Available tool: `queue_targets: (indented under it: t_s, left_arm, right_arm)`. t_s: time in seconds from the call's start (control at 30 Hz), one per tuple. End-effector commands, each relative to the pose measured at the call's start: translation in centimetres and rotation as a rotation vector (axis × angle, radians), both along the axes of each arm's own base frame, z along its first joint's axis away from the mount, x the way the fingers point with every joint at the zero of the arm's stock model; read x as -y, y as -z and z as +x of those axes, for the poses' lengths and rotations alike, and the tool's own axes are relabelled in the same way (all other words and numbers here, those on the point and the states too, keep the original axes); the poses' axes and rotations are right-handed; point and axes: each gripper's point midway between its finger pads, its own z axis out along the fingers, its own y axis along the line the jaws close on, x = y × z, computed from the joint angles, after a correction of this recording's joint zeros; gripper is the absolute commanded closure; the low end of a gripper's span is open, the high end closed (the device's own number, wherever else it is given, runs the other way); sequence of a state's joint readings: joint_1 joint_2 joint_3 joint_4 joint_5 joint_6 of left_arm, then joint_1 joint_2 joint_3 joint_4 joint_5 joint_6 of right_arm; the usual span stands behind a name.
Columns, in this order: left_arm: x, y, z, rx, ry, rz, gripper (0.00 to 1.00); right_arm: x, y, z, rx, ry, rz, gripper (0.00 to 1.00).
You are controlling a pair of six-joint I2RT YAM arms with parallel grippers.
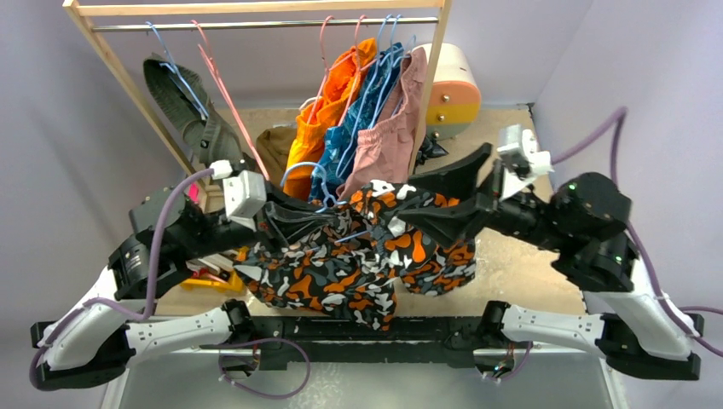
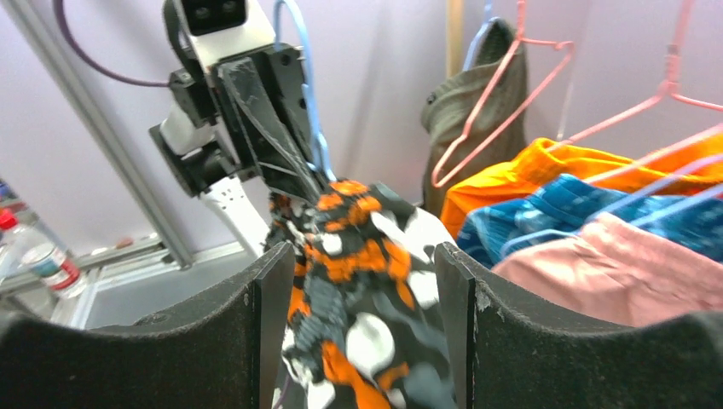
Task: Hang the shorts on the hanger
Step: Hang the shorts on the hanger.
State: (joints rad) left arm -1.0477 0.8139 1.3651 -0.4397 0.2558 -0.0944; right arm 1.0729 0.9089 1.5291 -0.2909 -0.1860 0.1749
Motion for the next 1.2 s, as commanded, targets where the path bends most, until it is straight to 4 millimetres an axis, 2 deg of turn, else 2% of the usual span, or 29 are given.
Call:
queue_targets:
  t_s: [0.0, 0.2, 0.47, 0.57, 0.77, 1.0, 1.17]
  left_arm:
    - [-2.0, -3.5, -0.5, 0.023, -0.033, -0.102, 1.00]
    - [-2.3, -3.7, -0.9, 0.014, -0.022, -0.105, 1.00]
    - [-1.3, -3.3, -1.0, -0.014, 0.006, -0.085, 1.00]
    - [-0.9, -3.2, -1.1, -0.017, 0.027, -0.078, 1.00]
    - [0.0, -2.2, -1.3, -0.033, 0.064, -0.040, 1.00]
    - [0.6, -1.8, -1.3, -0.035, 0.081, -0.027, 1.00]
    - [0.6, -1.9, -1.4, -0.034, 0.084, -0.030, 1.00]
  right_arm:
    - [3.2, 0.1, 1.4, 0.003, 0.154, -0.009, 0.37]
    - [2.5, 1.9, 2.0, -0.014, 0.168, -0.058, 0.38]
    - [1.5, 0.2, 2.5, 0.022, 0.166, -0.003, 0.40]
    - [0.6, 0.6, 2.7, 0.020, 0.150, -0.024, 0.40]
    - [-0.7, 1.6, 1.8, 0.018, 0.072, -0.049, 0.42]
    - [-1.8, 1.6, 0.8, 0.018, -0.011, -0.027, 0.42]
    - [-2.4, 2.2, 0.8, 0.003, -0.025, -0.049, 0.63]
